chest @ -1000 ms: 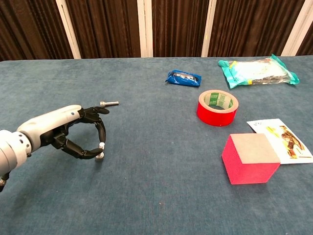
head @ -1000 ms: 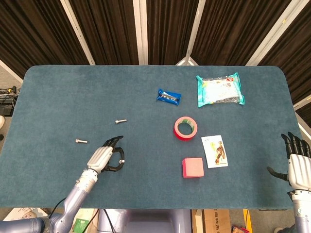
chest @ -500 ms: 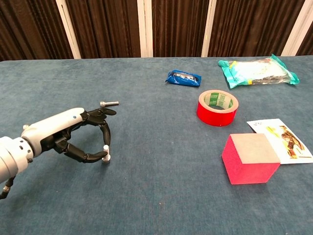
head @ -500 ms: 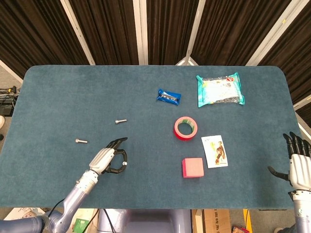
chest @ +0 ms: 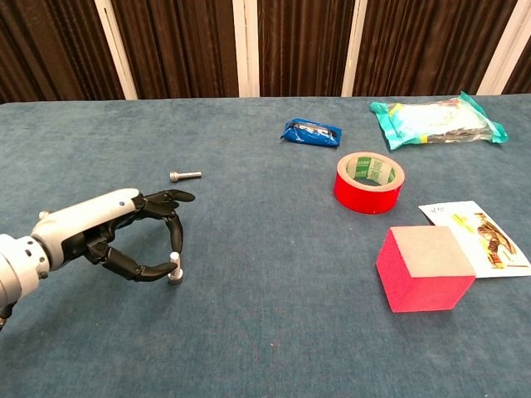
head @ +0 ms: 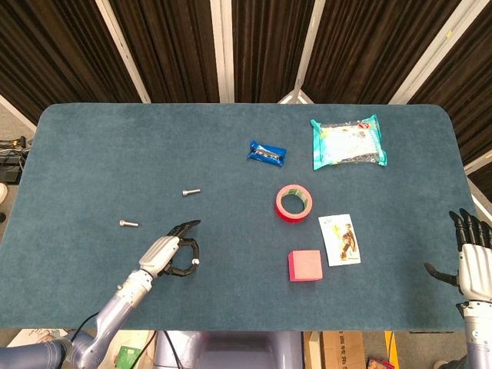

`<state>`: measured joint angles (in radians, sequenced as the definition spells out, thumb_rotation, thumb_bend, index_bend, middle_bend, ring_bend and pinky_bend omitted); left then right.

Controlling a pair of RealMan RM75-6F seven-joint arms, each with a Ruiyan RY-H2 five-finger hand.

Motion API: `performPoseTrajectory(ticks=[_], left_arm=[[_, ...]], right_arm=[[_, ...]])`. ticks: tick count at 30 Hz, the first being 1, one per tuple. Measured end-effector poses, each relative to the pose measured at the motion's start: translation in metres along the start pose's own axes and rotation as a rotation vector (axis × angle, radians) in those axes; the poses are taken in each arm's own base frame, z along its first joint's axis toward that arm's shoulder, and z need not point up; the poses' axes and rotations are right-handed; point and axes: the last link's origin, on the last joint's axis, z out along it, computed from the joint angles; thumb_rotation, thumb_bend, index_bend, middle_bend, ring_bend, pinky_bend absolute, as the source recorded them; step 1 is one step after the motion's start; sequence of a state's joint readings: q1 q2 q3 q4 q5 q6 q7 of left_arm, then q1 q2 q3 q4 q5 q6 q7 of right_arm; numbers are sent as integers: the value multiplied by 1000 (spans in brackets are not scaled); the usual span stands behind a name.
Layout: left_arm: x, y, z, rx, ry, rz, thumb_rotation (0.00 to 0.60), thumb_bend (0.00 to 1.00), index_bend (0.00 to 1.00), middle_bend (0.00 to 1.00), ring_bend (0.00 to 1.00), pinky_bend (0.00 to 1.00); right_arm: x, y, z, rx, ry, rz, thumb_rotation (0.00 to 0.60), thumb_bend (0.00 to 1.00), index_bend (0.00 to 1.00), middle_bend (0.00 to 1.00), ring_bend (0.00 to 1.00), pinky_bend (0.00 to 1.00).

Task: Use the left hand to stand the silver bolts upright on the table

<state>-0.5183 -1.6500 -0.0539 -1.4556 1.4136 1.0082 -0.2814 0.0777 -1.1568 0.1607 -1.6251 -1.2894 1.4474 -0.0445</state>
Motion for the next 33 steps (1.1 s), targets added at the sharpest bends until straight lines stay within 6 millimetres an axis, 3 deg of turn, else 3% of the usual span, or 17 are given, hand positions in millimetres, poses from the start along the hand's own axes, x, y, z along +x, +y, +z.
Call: performPoseTrajectory(ticks=[16, 22, 27, 33], left_arm=[[8, -2, -6, -15, -19, 28, 600, 459, 372, 0, 0, 0], [28, 4, -16, -39, 41, 56, 600, 439, 369, 0, 0, 0], [51, 4, -24, -35, 128, 226, 600, 440, 379, 0, 0, 0], [86, -5, -35, 47, 236, 576, 600, 439, 389, 0, 0, 0]], right_arm=[[0, -1, 0, -2, 4, 2, 600, 7, 102, 8, 0, 0], [2, -1, -1, -2, 13, 8, 600, 7, 102, 8, 0, 0], [3, -2, -2, 1, 17, 7, 600, 8, 102, 8, 0, 0], [1, -3, -3, -2, 12, -3, 600, 8, 102, 8, 0, 0]])
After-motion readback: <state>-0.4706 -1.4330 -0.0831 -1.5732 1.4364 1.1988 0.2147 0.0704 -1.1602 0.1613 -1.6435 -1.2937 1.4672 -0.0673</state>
